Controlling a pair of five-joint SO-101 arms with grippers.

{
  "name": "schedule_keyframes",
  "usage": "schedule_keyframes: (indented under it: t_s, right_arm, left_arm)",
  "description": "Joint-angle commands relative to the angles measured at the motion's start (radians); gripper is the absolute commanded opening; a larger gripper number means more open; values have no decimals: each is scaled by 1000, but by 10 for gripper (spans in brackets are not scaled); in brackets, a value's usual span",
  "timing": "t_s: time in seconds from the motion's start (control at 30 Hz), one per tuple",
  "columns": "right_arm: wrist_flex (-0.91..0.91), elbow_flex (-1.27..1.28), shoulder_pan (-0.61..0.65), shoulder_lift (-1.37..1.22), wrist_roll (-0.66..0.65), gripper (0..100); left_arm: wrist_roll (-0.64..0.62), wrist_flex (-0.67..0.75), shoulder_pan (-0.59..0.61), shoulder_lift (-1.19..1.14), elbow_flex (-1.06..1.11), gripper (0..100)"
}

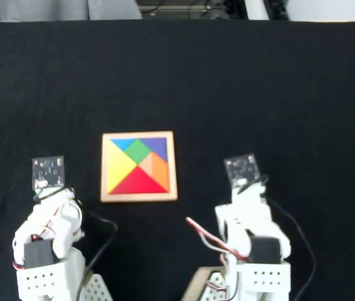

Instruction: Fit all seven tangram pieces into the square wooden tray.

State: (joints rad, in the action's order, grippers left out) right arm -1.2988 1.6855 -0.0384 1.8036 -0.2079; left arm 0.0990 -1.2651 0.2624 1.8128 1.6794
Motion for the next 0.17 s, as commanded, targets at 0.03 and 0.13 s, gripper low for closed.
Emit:
schedule_keyframes:
  t_s: [0.03,0.13]
  right_arm:
    - [-5,-1,-3,90,6,13]
    - [-5,-1,-3,90,6,13]
  left_arm:
    - [2,-3,7,5,19,30]
    - [2,-3,7,5,19,30]
